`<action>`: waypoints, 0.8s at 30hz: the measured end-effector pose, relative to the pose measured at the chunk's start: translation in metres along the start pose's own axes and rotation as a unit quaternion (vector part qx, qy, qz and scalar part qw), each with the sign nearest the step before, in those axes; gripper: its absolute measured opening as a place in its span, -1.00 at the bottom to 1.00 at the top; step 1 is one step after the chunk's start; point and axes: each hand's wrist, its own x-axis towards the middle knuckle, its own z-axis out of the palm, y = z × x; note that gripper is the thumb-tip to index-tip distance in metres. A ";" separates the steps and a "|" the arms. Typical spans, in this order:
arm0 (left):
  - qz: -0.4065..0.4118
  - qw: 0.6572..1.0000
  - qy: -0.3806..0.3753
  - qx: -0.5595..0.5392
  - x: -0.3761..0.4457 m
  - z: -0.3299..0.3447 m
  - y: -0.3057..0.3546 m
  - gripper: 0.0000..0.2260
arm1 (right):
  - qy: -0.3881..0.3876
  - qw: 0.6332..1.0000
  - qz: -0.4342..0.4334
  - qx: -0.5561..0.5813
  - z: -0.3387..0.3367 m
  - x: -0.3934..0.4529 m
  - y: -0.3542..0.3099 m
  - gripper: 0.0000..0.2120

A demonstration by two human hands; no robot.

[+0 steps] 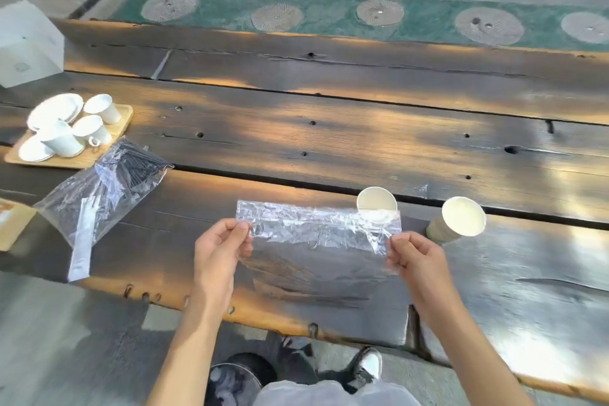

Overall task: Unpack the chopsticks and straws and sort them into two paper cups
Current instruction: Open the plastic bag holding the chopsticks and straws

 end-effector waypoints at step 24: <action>0.083 0.982 -0.168 -0.017 -0.052 0.032 0.067 -0.86 | 0.207 0.908 -0.255 -0.261 0.000 -0.074 -0.078 -0.72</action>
